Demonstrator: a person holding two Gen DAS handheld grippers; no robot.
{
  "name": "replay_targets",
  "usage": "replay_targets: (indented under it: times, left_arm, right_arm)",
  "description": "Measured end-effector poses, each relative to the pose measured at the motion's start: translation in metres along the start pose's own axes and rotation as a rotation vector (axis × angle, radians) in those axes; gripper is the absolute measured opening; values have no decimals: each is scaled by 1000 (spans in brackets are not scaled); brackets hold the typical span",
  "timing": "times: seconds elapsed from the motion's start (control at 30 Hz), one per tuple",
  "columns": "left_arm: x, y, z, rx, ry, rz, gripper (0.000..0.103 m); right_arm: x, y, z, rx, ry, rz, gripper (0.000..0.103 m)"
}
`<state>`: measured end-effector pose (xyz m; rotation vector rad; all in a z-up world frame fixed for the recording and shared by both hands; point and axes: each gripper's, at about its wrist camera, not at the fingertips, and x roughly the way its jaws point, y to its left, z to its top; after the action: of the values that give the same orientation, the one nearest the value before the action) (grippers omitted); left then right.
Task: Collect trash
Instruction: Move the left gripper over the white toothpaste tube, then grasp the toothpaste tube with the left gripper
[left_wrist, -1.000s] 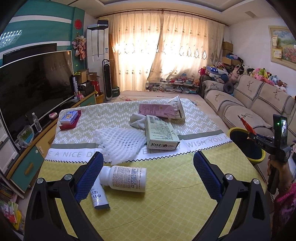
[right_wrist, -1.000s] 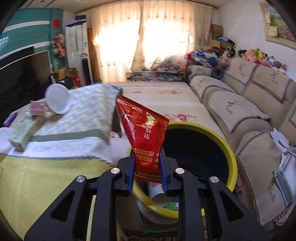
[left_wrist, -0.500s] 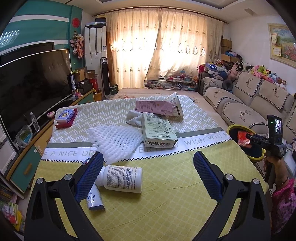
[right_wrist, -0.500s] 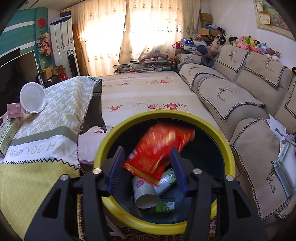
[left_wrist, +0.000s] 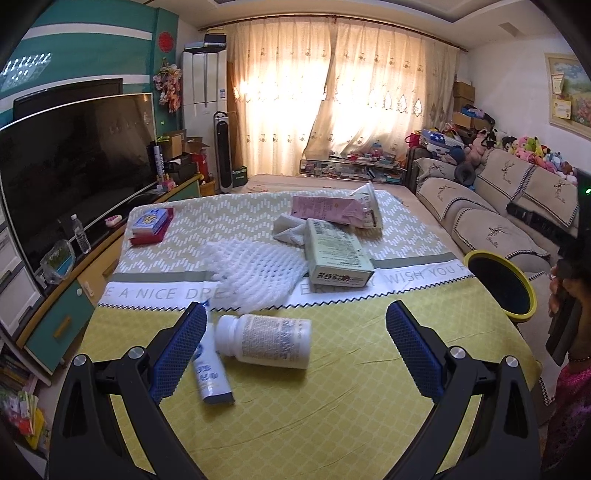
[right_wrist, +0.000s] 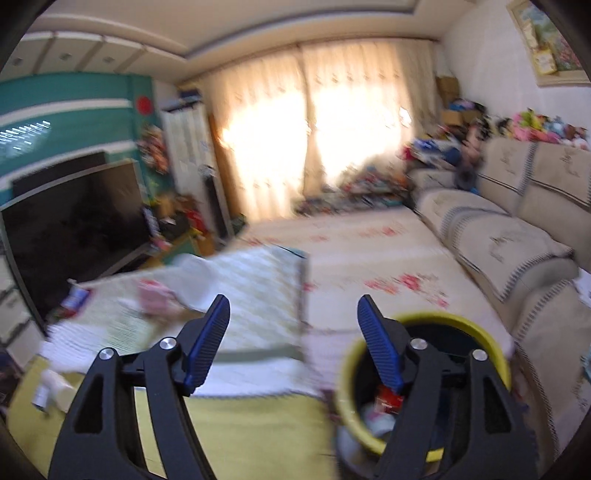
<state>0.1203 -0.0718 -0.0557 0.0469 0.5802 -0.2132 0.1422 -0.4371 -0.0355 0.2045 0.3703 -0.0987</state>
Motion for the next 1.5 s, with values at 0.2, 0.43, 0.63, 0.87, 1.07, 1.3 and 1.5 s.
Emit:
replay_targets:
  times: [0.2,0.43,0.63,0.87,1.07,1.3,1.5]
  left_arm:
    - [-1,27,-12,-38,29,69,96]
    - [22,57,-31,-85,123,136,96]
    - [47,60,-46,-53,200,165,91]
    - [65,68,-50,-83,229,196,64]
    - [72,69,-51,-66,233,182,32]
    - [70,72,-50,-55,234,185,24]
    - [61,79,-52,-74,223,185,13]
  right_arm:
    - [-6,70,-16,-70,-52,130,78]
    - [9,107,-50,-132,-17,131,83]
    - [9,106,-50,-117,-21,121,88]
    - [7,108,-53,-154,-19,111,91]
    - [13,105,-52,-144,1,118,91]
    - [15,107,-54,-151,11,124,91]
    - [17,109,-54,-159,20,126,91]
